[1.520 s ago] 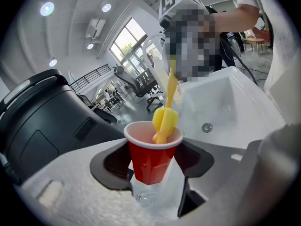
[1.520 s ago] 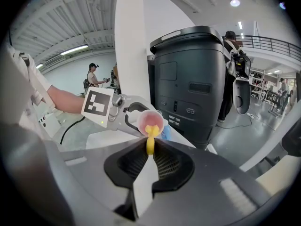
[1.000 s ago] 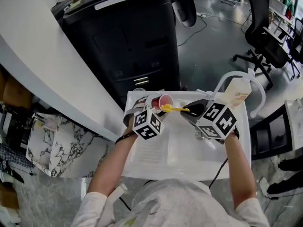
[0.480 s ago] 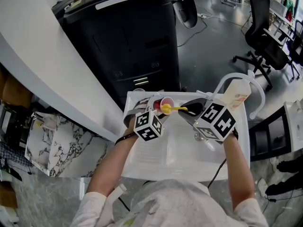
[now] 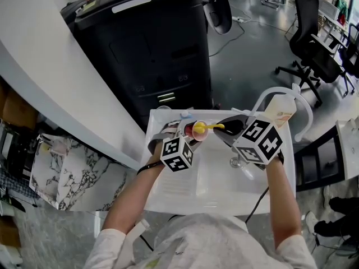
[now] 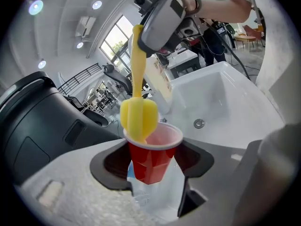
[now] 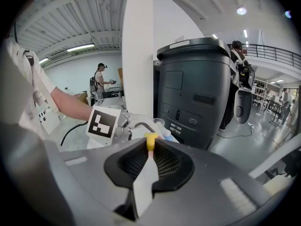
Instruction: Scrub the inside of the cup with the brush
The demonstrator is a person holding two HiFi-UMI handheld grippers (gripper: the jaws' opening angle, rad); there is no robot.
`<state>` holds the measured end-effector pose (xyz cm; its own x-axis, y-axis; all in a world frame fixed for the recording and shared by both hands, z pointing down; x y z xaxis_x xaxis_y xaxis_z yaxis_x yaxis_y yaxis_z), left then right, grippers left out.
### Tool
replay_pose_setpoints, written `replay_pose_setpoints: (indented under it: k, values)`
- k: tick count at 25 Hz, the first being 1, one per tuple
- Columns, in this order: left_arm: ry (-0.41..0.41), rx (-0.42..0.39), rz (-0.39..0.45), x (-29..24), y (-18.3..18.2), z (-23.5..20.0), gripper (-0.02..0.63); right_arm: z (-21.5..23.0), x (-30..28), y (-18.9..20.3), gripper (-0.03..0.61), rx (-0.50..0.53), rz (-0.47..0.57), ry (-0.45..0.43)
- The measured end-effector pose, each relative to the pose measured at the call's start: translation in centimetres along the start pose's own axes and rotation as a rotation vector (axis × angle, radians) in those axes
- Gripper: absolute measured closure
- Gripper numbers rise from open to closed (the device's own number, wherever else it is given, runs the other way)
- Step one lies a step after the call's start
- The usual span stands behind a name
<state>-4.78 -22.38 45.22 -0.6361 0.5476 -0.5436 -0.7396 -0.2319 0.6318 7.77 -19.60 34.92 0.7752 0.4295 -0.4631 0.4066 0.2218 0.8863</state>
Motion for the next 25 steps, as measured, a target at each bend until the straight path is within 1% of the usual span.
replay_pose_setpoints:
  k: [7, 12, 14, 18, 22, 25]
  values:
    - [-0.015, 0.000, 0.008, 0.2, -0.3, -0.1, 0.331, 0.7, 0.6, 0.2, 0.545, -0.033, 0.020, 0.011]
    - [-0.041, 0.036, 0.021, 0.3, -0.4, -0.5, 0.331, 0.8, 1.0, 0.2, 0.545, -0.045, 0.043, 0.021]
    - [-0.056, 0.077, 0.035, 0.3, -0.2, -0.8, 0.331, 1.0, 1.2, 0.2, 0.545, -0.056, 0.062, 0.027]
    - [-0.094, 0.183, 0.065, 0.3, 0.0, -1.7, 0.330, 1.5, 1.8, 0.5, 0.545, -0.093, 0.102, 0.046]
    - [-0.137, 0.273, 0.092, 0.6, 0.2, -2.7, 0.330, 2.2, 2.5, 0.3, 0.545, -0.121, 0.150, 0.093]
    - [-0.175, 0.363, 0.125, 0.8, 0.5, -3.6, 0.330, 2.7, 3.1, 0.2, 0.545, -0.139, 0.188, 0.135]
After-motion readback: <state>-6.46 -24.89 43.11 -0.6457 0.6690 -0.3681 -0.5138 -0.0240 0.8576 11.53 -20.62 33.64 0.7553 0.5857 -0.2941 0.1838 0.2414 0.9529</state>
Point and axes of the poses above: the fingertips, and each gripper's own axes: x backward along the fingers, z to its right, y out of its underside, the point moved 8 cm from there along x, backward along the fingers, and after that the axes turned 8 degrees about z, right-handed, at the moved point
